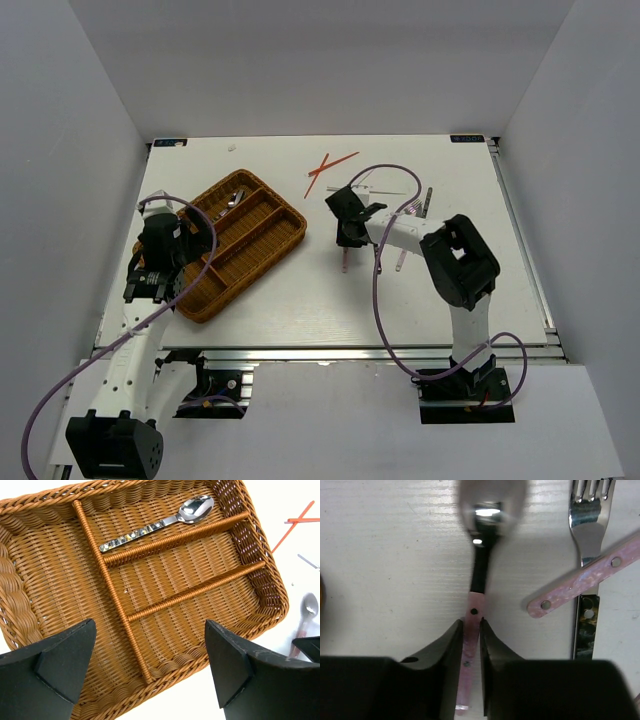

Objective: Sort the eating utensils into containers

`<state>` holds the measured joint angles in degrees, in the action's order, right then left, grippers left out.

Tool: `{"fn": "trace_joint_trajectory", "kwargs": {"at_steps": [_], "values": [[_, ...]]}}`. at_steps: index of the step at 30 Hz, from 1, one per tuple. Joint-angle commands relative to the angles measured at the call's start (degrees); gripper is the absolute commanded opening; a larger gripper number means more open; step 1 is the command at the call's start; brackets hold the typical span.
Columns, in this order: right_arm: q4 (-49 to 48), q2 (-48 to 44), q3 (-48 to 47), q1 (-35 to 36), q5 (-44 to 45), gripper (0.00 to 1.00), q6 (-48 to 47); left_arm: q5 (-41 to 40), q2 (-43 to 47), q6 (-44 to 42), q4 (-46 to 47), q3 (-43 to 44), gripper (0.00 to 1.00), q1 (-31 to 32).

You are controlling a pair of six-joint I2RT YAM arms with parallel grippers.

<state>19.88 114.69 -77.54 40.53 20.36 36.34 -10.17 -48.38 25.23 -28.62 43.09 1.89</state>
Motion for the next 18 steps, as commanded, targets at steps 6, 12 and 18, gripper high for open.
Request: {"fn": "trace_joint_trajectory", "kwargs": {"at_steps": [6,12,18], "values": [[-1.59,-4.28,4.06,3.14,-0.32,0.0,1.46,10.06,0.66,-0.28,3.47,-0.02,0.98,0.39],[-4.84,-17.62,8.71,6.65,-2.25,0.0,-4.42,40.79,-5.13,12.27,19.59,-3.53,0.98,2.06],[-21.26,-33.45,22.31,9.38,-19.99,0.0,-12.16,34.18,-8.91,18.26,27.21,-3.89,0.98,14.45]]}}
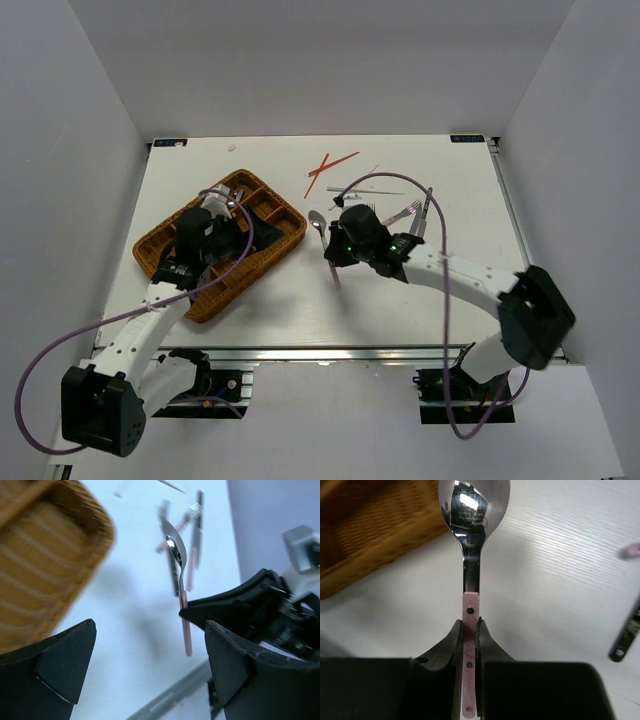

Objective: Sort the eating utensils into containers

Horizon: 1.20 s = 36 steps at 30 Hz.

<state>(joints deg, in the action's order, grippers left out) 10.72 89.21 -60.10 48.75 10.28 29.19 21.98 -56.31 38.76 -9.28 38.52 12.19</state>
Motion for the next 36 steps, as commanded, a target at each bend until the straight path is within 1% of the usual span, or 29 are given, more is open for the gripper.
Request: {"fn": "trace_joint_trajectory", "kwargs": {"at_steps": [1,2,3,4,9,12,14,15,16,17,19,20,22,24,26,27,29,30,34,35,36], "values": [[-13.69,-9.65,6.29,1.6,-12.37,0.0,-5.72,1.76,-2.73,5.61,8.74,0.42,0.98,4.95],[-16.67,-11.32,7.61,1.87,-14.13,0.0,-5.98,1.84,-3.27,8.06,10.93,-0.11,0.98,4.95],[-17.92,-13.86,9.54,2.57,-17.72,0.0,-6.42,1.84,-3.62,9.3,12.69,-0.81,0.98,5.04],[-18.62,-14.84,10.17,2.92,-18.45,0.0,-6.95,1.75,-3.71,10.7,16.62,-2.04,0.98,5.04],[-17.67,-18.72,10.35,5.21,-16.7,0.0,-10.47,2.8,-5.03,19.06,27.09,-3.28,0.97,5.04],[-16.96,-18.72,9.47,5.65,-15.73,0.0,-11.26,4.12,-6.26,22.58,30.89,-3.81,0.95,5.39],[-16.7,-18.46,8.6,5.83,-15.65,0.0,-11.52,4.48,-6.88,23.2,30.99,-3.46,0.93,5.48],[-16.96,-18.11,8.07,6.09,-15.73,0.0,-11.78,4.65,-7.4,23.29,30.73,-3.45,0.89,5.57],[-17.05,-18.02,8.06,6.35,-15.65,0.0,-11.87,4.91,-7.67,23.29,30.72,-3.54,0.89,5.57],[-17.31,-17.76,7.72,6.62,-15.56,0.0,-12.05,5.09,-7.84,23.46,30.64,-3.72,0.84,5.57],[-17.49,-16.88,7.01,6.97,-14.24,0.0,-12.49,5.97,-8.37,23.9,30.98,-4.16,0.78,5.74],[-17.31,-16.53,6.23,7.06,-13.54,0.0,-12.66,6.32,-8.46,24.42,31.16,-4.42,0.7,5.66],[-17.31,-15.3,5.43,7.15,-12.48,0.0,-13.01,7.63,-8.81,25.13,32.13,-5.03,0.65,5.74],[-17.58,-13.98,4.2,7.15,-12.65,0.0,-13.45,7.99,-8.81,25.75,32.65,-5.39,0.52,5.66],[-17.49,-13.01,3.24,7.15,-12.57,0.0,-14.42,8.52,-8.9,26.1,32.66,-5.3,0.43,5.74],[-17.23,-12.14,2.53,7.15,-11.79,0.0,-14.77,8.69,-8.99,26.19,32.74,-4.95,0.28,5.74],[-17.14,-11.69,2.26,7.15,-10.64,0.0,-15.39,9.66,-9.43,26.62,32.92,-4.51,0.14,5.66],[-17.31,-11.43,2.18,7.15,-10.46,0.0,-16.17,9.84,-9.51,27.06,32.75,-4.34,0.01,5.66],[-17.66,-11.16,2.35,7.15,-6.95,0.0,-17.41,7.48,-9.17,27.94,30.11,-3.1,0.0,5.57],[-17.66,-11.34,2.53,7.06,-6.33,0.13,-17.41,6.51,-8.99,28.82,29.59,-2.93,0.0,5.39],[-17.66,-11.95,2.7,6.88,-4.94,0.28,-16.8,5.02,-8.81,29.26,28.62,-2.84,0.0,5.04]]}}
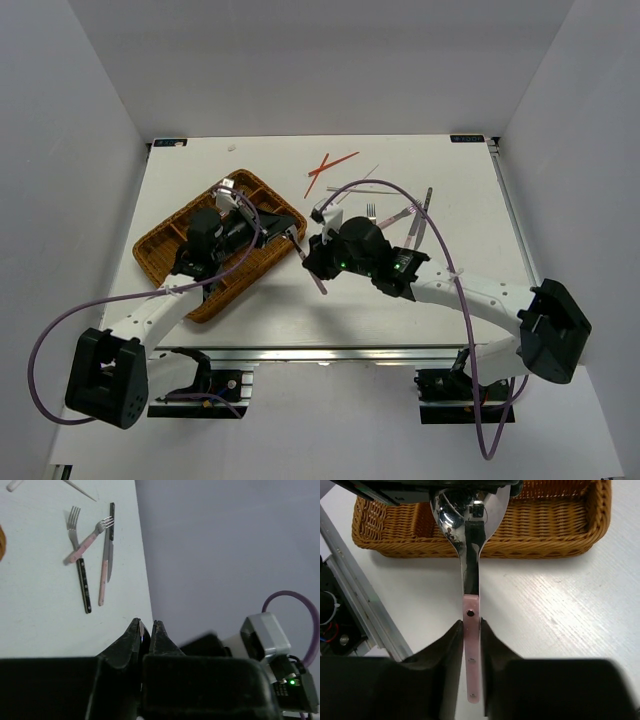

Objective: Sort the eating utensils into containers

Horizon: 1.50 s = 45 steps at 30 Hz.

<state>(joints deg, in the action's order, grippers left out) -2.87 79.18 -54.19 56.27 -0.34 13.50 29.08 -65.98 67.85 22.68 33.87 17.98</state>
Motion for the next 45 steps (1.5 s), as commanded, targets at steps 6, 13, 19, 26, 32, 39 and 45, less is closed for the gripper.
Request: {"fn": "trace_joint_trajectory", "kwargs": {"at_steps": [6,13,19,26,32,39,45], "values": [[0.32,-7.26,-1.09,-1.69,15.51,0.89,2.41,-7.43,1.11,3.68,-8.32,3.92,0.0,-10.14],[7.09,-16.15,1.19,-2.13,20.99,0.89,5.75,-30.81,1.46,8.24,-17.24,7.89,0.0,-22.45],[9.9,-21.16,3.04,-2.13,21.7,0.89,5.66,-42.34,-3.45,23.71,-5.47,5.69,0.0,-27.03],[10.26,-22.4,4.45,-2.22,21.17,0.89,4.7,-56.84,-10.05,29.44,4.66,4.36,0.0,-26.33],[9.47,-22.31,5.15,-2.22,19.5,0.89,3.03,-62.12,-15.93,27.77,10.36,2.35,0.0,-25.19],[9.38,-20.91,4.98,-2.39,18.45,0.89,0.13,-62.92,-25.77,28.29,21.44,1.2,0.09,-20.79],[9.64,-20.55,5.24,-2.74,17.48,0.9,-1.1,-63.8,-25.35,29.53,18.39,-0.47,0.66,-18.86]]}}
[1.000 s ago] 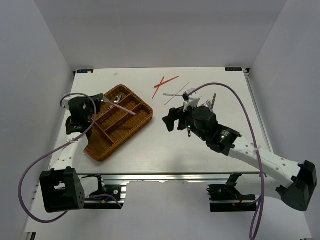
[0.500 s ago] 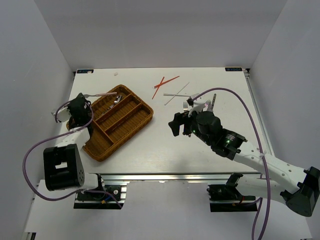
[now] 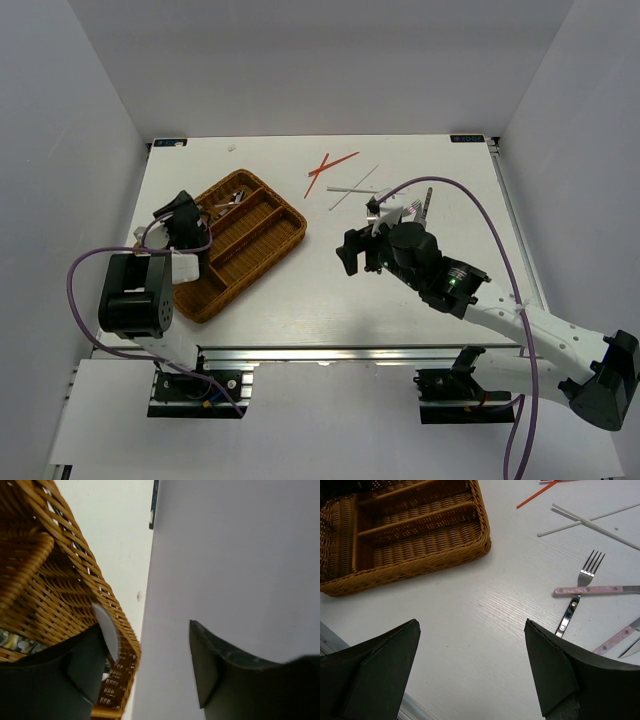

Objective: Sort the eating utensils into containers

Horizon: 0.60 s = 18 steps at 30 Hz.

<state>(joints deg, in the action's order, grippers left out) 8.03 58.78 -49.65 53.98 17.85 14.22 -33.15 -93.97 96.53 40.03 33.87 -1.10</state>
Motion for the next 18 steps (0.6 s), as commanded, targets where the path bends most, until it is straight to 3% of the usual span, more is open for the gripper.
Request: {"fn": "trace_joint_trajectory", "kwargs": {"at_steps": [1,2,4,8,10,12,16,18], "values": [[-1.26,-0.07,0.69,-0.54,-0.71,0.89,-1.83,-1.57,4.4,0.85,-0.99,-0.21,0.76,0.31],[-1.18,0.01,0.69,-0.63,-0.71,0.89,-1.74,-1.66,5.54,0.68,-2.83,0.14,0.89,0.31],[-0.92,0.63,0.43,-1.15,-0.53,0.89,-0.78,-1.92,9.05,-0.2,-8.54,0.67,0.98,0.31],[0.05,1.59,-0.19,-2.12,-1.23,0.89,0.63,-2.1,13.64,-4.76,-28.21,8.47,0.98,0.31],[0.05,2.04,-0.36,-2.47,-1.85,0.89,1.16,-2.54,13.82,-7.14,-48.29,18.56,0.98,0.31],[0.14,2.3,-0.8,-2.73,-2.2,0.89,1.78,-2.1,14.08,-8.9,-54.94,21.92,0.98,0.31],[3.91,4.49,-2.91,-4.92,-0.71,0.89,5.11,1.14,18.55,-17.75,-53.31,22.73,0.98,0.31],[7.41,6.69,-4.4,-8.35,-2.63,0.89,8.0,4.83,21.37,-27.94,-50.93,23.78,0.98,0.23]]}}
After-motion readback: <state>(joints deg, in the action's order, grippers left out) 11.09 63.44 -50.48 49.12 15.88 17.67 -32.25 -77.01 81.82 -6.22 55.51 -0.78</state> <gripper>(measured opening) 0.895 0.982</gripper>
